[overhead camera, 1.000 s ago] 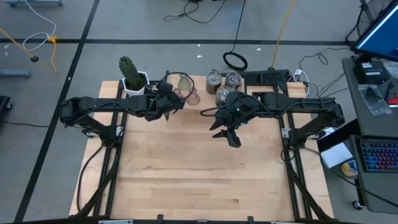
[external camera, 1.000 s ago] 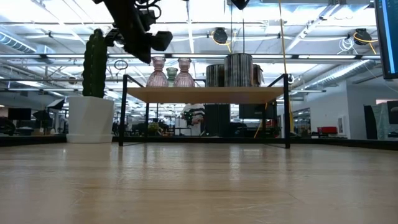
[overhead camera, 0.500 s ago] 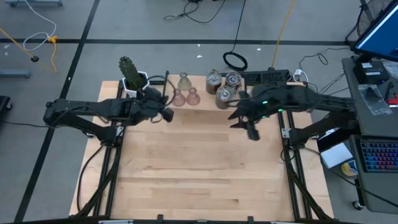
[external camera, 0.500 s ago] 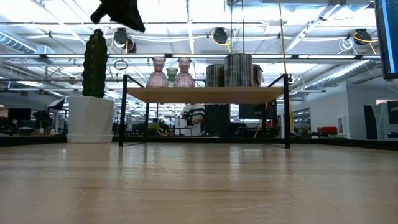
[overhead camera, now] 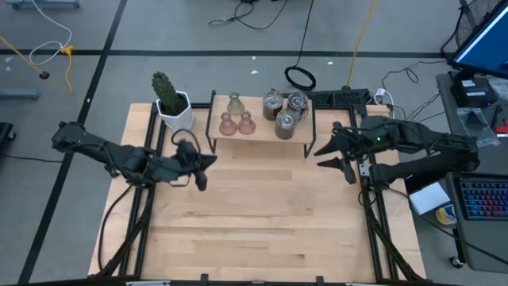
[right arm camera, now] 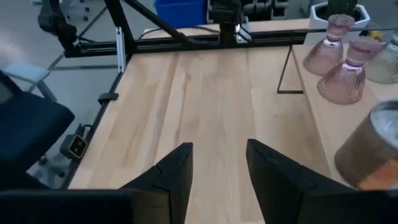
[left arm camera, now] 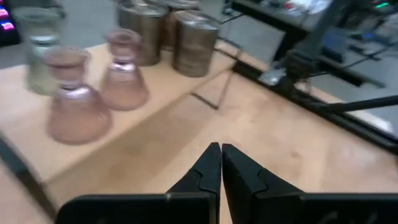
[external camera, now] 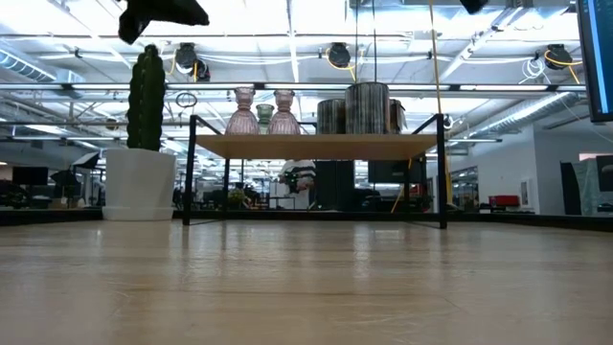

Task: Pick & Place candle stick holders
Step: Return to Home Position

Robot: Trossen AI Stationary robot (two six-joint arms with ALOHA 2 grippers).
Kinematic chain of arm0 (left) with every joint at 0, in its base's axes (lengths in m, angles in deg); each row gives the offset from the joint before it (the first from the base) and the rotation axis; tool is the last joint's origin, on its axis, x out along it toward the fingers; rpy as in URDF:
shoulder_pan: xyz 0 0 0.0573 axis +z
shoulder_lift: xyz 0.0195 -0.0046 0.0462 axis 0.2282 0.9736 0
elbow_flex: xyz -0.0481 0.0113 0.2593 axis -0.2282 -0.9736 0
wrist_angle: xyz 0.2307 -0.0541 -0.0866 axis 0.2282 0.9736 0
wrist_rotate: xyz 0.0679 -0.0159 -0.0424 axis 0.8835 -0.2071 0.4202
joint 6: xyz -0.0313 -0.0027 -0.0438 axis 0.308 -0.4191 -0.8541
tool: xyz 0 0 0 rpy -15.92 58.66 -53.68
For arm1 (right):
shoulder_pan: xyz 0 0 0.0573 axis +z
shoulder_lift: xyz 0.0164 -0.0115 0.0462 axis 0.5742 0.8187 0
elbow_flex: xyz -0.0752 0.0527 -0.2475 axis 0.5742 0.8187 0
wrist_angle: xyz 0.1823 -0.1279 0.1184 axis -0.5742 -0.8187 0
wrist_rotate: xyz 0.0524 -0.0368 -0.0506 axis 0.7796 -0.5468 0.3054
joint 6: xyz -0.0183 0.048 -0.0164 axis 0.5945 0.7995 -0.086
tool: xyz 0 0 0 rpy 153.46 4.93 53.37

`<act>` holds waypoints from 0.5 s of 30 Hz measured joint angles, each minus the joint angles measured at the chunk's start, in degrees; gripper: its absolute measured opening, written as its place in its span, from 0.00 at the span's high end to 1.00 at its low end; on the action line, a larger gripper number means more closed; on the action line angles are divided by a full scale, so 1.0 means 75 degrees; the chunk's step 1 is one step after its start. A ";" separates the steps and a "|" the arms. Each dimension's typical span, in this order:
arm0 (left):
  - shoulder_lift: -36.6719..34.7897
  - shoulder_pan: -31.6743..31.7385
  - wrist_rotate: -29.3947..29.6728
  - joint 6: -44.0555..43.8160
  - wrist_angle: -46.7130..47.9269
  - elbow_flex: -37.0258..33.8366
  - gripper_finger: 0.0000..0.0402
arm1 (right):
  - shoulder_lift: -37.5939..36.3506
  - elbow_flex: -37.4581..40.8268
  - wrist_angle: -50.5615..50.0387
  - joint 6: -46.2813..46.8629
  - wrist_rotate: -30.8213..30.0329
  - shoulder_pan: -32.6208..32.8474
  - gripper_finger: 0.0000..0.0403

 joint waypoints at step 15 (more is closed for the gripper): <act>-0.0228 -0.0618 -0.0249 -0.0385 -0.0852 -0.0943 0.92 | -0.2993 0.3241 0.0940 0.1057 -0.1422 0.0003 0.64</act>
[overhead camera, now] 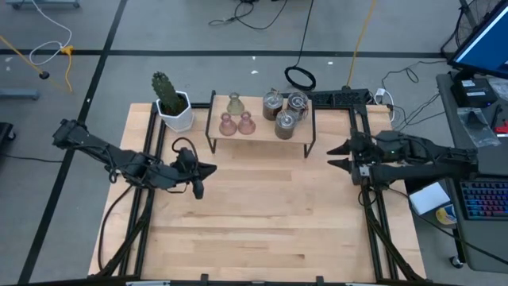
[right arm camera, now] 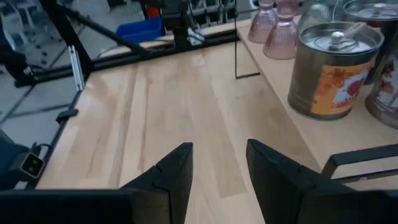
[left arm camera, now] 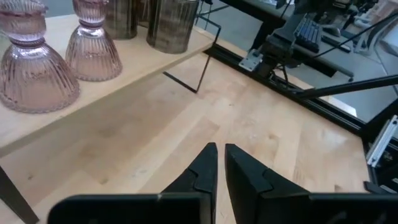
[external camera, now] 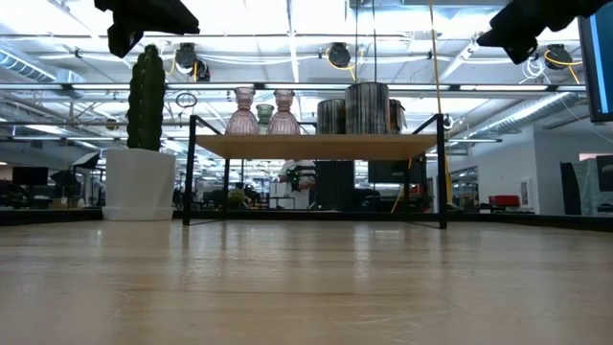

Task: Pick & Place candle stick holders
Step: Return to Home Position

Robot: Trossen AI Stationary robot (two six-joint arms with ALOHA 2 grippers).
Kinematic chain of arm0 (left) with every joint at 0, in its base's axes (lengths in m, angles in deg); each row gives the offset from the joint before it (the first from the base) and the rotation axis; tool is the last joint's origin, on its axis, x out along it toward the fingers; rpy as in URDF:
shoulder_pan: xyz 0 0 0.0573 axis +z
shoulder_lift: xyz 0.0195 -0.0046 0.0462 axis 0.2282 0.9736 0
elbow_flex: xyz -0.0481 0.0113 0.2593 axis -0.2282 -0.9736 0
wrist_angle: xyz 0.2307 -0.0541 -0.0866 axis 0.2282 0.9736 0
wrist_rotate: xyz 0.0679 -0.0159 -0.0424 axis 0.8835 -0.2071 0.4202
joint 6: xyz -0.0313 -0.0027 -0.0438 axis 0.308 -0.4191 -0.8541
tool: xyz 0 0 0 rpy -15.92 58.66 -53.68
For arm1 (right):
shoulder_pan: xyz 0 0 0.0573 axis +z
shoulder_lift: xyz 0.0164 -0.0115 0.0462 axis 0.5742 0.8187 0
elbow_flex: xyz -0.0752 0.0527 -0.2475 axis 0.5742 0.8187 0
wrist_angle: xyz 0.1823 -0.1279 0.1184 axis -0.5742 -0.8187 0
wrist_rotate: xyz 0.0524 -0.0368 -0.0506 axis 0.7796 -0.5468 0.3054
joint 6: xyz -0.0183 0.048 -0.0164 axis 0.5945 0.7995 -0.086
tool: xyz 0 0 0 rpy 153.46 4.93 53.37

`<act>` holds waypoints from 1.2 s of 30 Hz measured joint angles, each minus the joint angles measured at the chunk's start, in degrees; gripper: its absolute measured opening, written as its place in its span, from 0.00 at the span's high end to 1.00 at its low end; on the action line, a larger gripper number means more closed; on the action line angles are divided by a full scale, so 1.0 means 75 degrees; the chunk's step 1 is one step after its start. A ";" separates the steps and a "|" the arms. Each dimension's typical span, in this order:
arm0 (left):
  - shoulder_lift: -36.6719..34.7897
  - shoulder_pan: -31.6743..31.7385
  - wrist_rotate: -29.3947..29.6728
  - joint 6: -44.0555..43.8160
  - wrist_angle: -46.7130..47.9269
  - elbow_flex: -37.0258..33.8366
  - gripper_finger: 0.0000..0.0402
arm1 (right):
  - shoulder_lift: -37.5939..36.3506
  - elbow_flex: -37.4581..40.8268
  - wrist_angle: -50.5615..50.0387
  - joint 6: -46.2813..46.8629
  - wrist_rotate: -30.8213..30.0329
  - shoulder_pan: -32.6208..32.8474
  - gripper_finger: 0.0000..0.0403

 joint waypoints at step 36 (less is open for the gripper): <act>-0.3658 0.1811 -0.3369 0.3531 -0.2991 -0.3765 0.92 | -0.3534 0.2531 0.1195 0.0572 0.0006 -0.0003 0.64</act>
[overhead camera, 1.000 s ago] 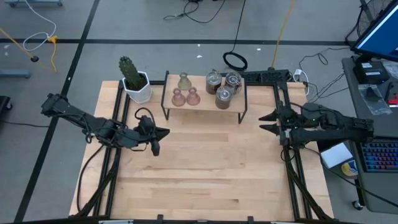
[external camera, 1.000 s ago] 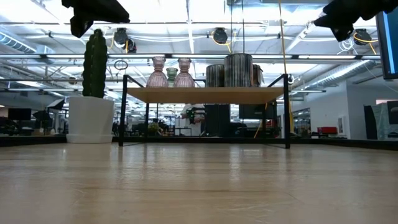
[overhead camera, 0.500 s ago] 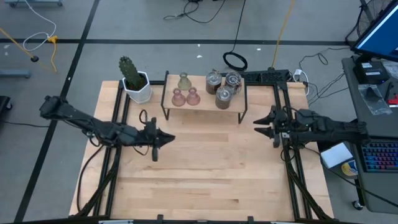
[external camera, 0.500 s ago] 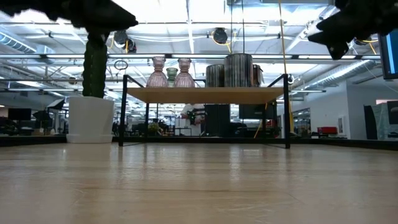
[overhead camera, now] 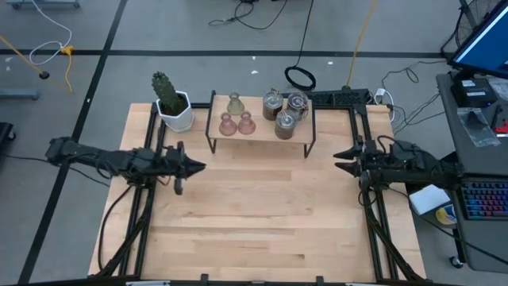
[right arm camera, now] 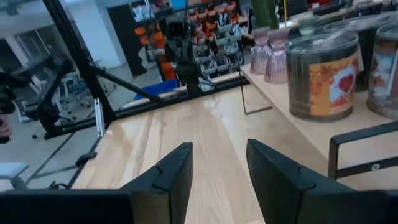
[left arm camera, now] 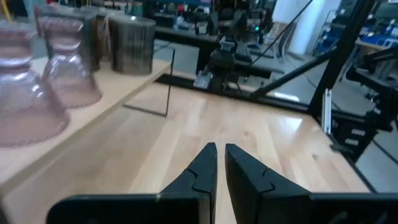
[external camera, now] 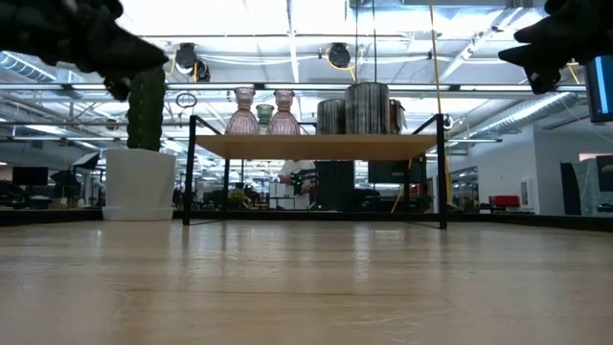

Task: Pick & Place candle stick holders
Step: Return to Home Position

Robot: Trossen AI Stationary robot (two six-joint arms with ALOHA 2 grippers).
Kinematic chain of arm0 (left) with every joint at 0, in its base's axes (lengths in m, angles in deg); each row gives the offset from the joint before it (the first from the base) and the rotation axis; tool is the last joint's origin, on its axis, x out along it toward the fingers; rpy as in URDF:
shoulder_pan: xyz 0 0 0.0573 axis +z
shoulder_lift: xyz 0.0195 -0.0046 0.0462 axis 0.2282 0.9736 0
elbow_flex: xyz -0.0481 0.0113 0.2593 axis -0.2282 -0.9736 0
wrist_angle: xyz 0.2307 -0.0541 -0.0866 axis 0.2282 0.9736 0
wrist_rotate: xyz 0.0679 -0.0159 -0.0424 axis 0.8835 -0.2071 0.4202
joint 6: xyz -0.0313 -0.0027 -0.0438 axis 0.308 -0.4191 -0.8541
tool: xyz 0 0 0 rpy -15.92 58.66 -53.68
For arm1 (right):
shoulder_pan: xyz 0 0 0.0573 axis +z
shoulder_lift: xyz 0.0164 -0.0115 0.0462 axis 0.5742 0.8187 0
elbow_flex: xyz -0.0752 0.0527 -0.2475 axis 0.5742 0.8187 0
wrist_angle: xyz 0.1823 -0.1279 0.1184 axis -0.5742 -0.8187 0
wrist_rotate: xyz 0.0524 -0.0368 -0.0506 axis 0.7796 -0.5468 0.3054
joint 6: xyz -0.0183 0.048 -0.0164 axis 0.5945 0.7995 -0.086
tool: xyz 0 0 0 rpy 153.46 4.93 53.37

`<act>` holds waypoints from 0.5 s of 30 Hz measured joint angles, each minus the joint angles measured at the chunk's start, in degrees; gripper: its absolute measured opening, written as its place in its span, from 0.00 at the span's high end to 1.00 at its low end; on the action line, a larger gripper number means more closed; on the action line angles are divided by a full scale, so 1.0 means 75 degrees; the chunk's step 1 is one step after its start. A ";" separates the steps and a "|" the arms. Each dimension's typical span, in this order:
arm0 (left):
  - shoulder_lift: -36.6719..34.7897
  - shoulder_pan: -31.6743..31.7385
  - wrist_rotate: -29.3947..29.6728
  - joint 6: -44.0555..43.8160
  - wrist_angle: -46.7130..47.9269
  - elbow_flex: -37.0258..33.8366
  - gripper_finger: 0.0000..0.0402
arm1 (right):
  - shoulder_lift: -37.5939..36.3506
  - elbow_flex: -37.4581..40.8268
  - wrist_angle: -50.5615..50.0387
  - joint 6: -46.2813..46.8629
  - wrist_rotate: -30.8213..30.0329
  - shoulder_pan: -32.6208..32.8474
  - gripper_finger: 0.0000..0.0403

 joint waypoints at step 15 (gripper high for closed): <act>-0.1673 -0.0732 0.1061 0.0491 0.0058 -0.1023 0.92 | -0.0004 0.2044 0.1920 0.0557 -0.0202 0.0000 0.64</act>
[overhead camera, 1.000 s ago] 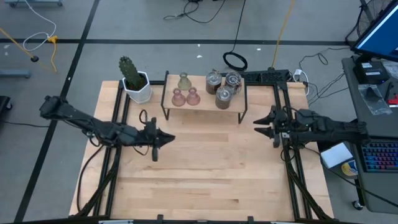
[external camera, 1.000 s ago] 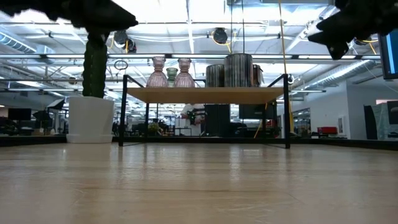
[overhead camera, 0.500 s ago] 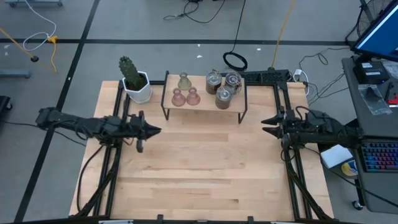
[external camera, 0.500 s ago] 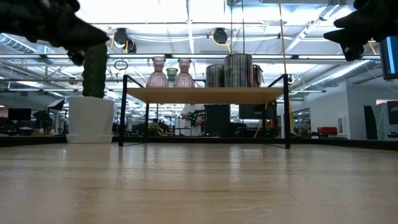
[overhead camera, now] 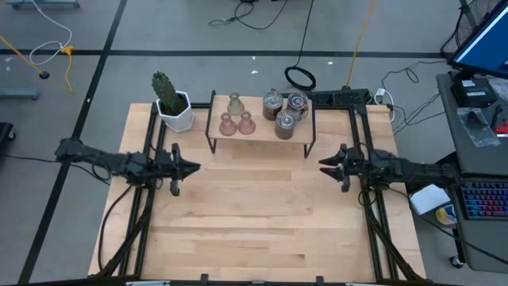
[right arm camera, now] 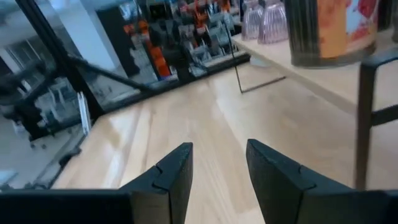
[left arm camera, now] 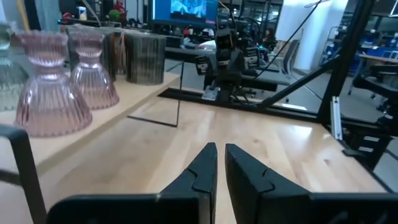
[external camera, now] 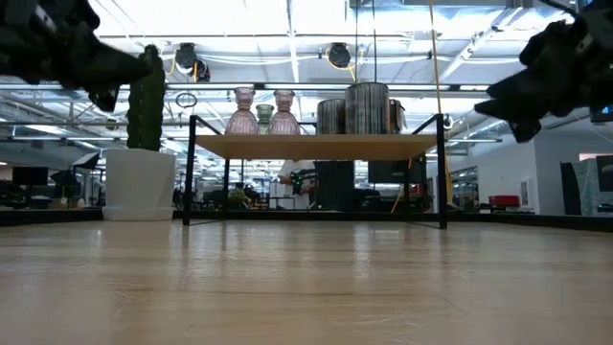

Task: Pick & Place candle stick holders
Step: Return to Home Position

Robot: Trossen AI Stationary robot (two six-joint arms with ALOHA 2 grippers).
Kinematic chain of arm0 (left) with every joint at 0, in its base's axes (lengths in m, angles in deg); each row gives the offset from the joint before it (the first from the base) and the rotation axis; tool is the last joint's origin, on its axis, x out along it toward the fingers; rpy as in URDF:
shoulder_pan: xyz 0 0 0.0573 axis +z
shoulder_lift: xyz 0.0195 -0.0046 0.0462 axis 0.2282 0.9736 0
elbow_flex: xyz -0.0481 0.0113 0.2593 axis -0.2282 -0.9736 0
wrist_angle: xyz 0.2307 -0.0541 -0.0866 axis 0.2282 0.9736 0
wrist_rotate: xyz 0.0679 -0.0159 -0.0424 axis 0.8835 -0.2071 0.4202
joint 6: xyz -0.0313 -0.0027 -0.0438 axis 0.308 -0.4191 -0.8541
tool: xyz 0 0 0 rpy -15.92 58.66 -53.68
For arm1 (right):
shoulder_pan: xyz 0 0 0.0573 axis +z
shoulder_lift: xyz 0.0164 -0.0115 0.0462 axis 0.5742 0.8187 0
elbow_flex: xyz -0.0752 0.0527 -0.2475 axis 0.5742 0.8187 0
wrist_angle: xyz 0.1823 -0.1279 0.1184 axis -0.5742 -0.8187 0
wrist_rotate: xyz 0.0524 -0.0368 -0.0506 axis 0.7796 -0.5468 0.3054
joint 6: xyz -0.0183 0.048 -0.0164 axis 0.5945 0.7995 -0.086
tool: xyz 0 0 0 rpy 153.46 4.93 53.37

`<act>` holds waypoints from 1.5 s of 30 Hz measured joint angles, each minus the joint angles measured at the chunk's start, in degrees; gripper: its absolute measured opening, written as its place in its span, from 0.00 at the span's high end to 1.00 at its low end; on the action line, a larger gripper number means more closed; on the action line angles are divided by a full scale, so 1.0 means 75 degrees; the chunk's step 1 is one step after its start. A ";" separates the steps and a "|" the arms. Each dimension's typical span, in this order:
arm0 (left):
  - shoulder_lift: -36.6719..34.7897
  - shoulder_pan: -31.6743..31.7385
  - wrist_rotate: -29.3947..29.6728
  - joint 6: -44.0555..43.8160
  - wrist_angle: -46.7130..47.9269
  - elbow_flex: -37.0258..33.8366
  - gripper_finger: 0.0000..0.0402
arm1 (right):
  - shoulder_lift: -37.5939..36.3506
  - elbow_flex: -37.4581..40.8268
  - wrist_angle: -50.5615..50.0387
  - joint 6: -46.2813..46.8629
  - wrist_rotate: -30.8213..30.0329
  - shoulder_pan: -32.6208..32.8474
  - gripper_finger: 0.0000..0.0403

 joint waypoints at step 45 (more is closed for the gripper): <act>-0.0160 -0.0048 0.0298 -0.0530 -0.0679 -0.0810 0.92 | 0.0017 0.1243 0.1761 0.0229 -0.0361 -0.0003 0.64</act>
